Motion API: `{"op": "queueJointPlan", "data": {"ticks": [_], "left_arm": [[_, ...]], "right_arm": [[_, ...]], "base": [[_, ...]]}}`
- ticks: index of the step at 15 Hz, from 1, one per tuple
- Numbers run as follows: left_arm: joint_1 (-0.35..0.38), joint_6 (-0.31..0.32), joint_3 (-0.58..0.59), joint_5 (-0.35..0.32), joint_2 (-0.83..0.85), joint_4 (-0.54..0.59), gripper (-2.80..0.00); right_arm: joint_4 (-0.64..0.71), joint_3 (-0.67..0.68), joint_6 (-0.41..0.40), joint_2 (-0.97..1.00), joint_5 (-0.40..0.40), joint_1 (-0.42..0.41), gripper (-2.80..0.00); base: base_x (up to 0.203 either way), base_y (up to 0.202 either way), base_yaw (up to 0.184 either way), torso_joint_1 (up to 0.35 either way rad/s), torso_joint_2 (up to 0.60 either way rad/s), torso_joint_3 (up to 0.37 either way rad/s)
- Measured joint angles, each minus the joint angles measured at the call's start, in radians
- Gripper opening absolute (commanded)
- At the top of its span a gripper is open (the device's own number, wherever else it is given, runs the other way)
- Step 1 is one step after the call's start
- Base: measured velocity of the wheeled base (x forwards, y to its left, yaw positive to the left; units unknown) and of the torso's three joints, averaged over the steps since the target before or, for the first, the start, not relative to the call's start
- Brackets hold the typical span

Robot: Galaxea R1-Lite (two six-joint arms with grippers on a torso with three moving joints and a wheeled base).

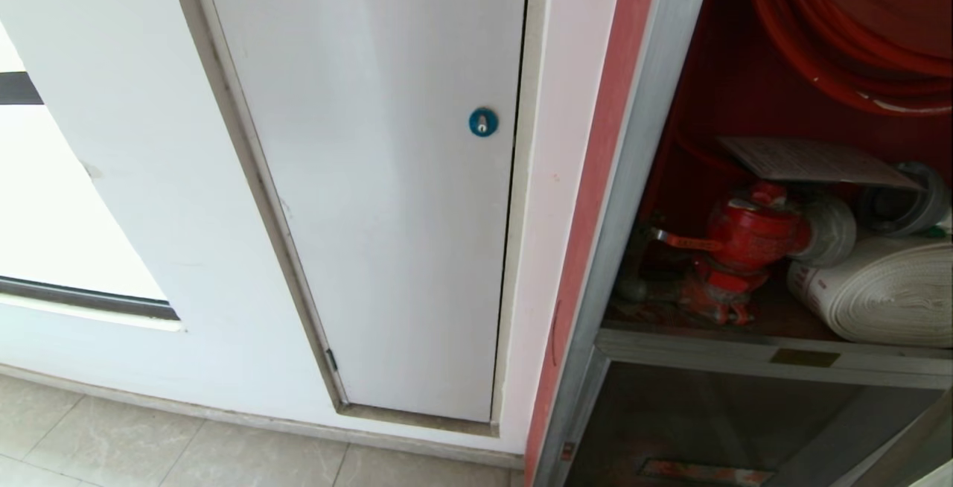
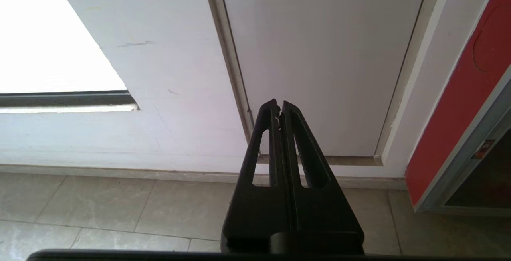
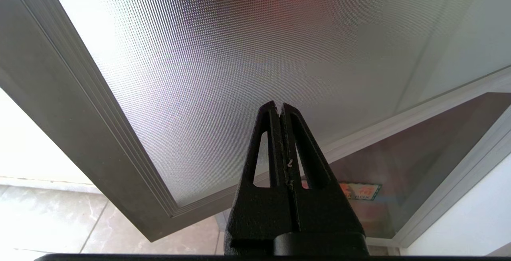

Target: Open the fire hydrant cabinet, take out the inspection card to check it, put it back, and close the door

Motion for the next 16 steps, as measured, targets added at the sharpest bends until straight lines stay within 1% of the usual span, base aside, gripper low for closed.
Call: {"op": "queueJointPlan", "data": {"ticks": [2, 5, 9, 16], "left_arm": [[-0.002, -0.051, 0.003, 0.001, -0.001, 0.001, -2.80], [-0.003, -0.076, 0.004, 0.003, -0.001, -0.002, -2.80], [-0.004, -0.084, 0.004, 0.005, -0.001, -0.002, -2.80], [-0.004, -0.090, 0.004, 0.007, -0.001, -0.003, -2.80]], "right_arm": [[0.000, 0.000, 0.000, 0.000, 0.000, 0.000, -2.80], [0.000, 0.000, 0.000, 0.000, 0.000, 0.000, -2.80], [0.000, 0.000, 0.000, 0.000, 0.000, 0.000, -2.80], [0.000, 0.000, 0.000, 0.000, 0.000, 0.000, -2.80]], "base": [[0.000, 0.000, 0.000, 0.000, 0.00, 0.000], [0.000, 0.000, 0.000, 0.000, 0.00, 0.000], [0.000, 0.000, 0.000, 0.000, 0.00, 0.000], [-0.184, 0.000, 0.000, 0.001, 0.00, 0.002]]}}
